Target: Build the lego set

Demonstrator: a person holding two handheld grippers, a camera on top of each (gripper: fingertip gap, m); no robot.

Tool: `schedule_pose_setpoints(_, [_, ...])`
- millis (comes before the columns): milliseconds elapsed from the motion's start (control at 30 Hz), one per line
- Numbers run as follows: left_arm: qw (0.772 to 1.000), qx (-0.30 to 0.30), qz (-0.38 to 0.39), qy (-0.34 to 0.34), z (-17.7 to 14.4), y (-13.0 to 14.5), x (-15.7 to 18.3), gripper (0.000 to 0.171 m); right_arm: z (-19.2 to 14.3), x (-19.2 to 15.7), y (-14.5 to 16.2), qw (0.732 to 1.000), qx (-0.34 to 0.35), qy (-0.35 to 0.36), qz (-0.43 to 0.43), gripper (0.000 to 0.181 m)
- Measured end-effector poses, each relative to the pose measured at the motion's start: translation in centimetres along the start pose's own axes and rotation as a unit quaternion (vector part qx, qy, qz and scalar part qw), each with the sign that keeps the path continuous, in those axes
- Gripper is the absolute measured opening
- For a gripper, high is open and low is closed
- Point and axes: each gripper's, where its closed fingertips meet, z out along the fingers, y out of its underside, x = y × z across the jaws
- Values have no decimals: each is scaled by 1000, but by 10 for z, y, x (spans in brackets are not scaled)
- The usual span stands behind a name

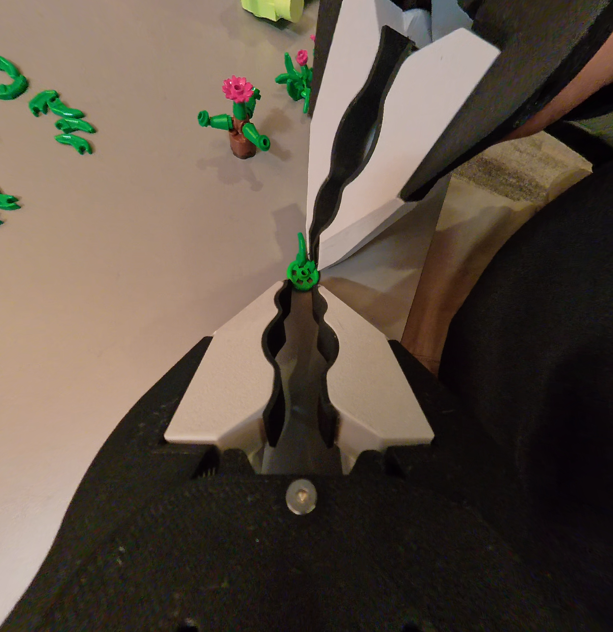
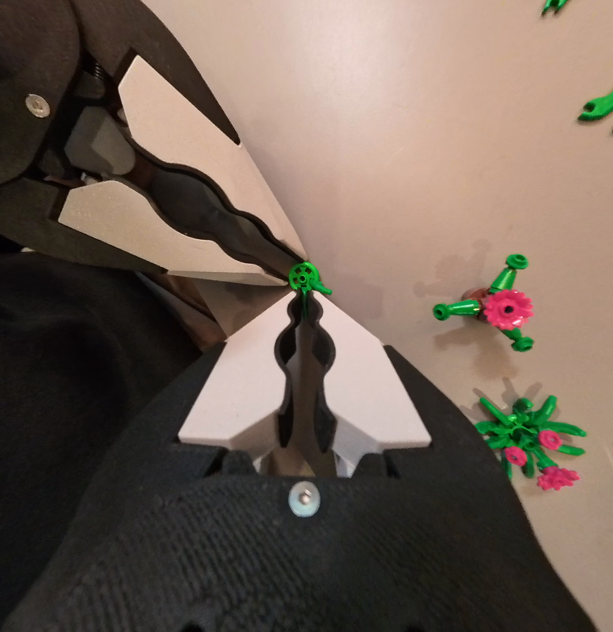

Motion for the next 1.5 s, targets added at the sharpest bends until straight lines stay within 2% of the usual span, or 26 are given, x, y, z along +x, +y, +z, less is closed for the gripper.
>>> schedule_pose_setpoints(233, [1000,0,0,-4,0,0,0,12,1,0,0,999,11,42,-9,1])
schedule_pose_setpoints(467, [1000,0,0,-5,0,1,0,13,1,0,0,991,30,112,-59,1])
schedule_pose_setpoints(800, [1000,0,0,-5,-1,0,0,11,0,-1,0,985,102,120,-70,1])
schedule_pose_setpoints(900, [1000,0,3,-10,-1,1,-1,10,0,-6,5,985,109,112,-75,8])
schedule_pose_setpoints(1333, [1000,2,-6,3,-1,0,1,10,-13,-2,12,981,145,119,-56,9])
schedule_pose_setpoints(1433, [1000,7,-14,5,-3,0,-1,21,-13,0,12,981,152,115,-49,8])
schedule_pose_setpoints(1500, [1000,14,-18,-10,-7,-1,-9,25,-15,9,13,977,152,138,-51,6])
